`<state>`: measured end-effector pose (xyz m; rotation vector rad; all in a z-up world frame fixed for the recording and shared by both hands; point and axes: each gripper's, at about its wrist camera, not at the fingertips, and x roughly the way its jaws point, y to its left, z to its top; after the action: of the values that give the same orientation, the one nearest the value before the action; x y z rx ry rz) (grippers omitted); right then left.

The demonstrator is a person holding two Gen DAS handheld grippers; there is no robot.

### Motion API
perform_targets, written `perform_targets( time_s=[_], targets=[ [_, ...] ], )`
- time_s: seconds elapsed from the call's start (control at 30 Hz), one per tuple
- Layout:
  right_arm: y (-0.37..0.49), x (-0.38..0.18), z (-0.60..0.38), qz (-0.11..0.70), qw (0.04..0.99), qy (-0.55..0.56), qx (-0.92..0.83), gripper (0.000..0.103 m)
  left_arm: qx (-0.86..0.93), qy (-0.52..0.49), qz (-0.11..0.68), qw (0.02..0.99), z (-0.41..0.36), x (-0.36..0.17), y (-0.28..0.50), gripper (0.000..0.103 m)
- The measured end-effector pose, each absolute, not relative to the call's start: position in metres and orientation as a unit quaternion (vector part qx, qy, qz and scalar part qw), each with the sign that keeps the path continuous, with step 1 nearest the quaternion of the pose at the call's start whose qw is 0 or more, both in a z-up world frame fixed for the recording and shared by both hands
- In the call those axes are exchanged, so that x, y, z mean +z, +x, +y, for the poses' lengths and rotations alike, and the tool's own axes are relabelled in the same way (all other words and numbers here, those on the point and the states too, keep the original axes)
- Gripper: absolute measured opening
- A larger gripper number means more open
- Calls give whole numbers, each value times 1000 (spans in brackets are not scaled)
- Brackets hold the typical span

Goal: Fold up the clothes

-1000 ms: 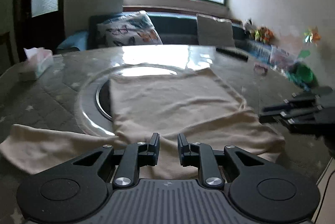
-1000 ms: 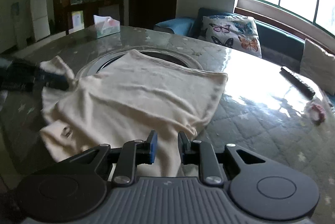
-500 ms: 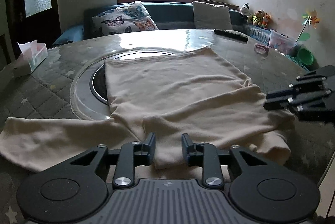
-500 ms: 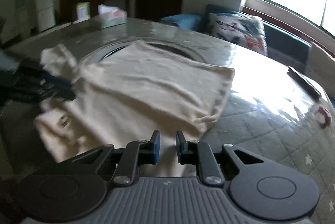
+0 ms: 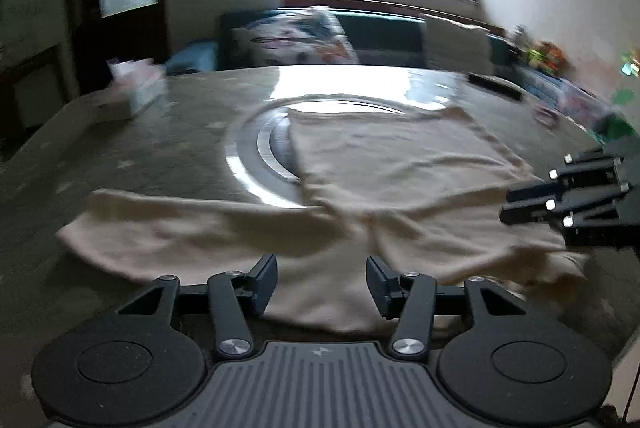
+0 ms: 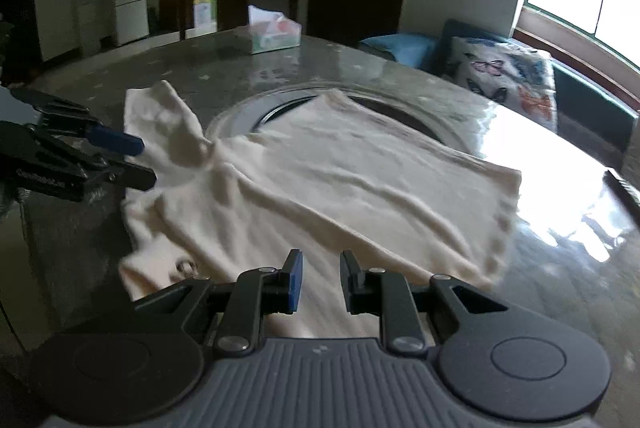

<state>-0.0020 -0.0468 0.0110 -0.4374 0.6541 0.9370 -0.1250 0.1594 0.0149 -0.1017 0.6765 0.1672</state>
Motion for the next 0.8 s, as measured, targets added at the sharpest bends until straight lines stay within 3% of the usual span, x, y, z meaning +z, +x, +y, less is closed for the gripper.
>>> perform_targets(
  time_s=[0.4,0.8],
  targets=[
    [-27,-1,25,290,782,-238,497,19,250,-103,321,908,260,11,-135,69],
    [-31,6,28,292,778,-231,506,23,309,-147,311,887,312,-2,-129,65]
  ],
)
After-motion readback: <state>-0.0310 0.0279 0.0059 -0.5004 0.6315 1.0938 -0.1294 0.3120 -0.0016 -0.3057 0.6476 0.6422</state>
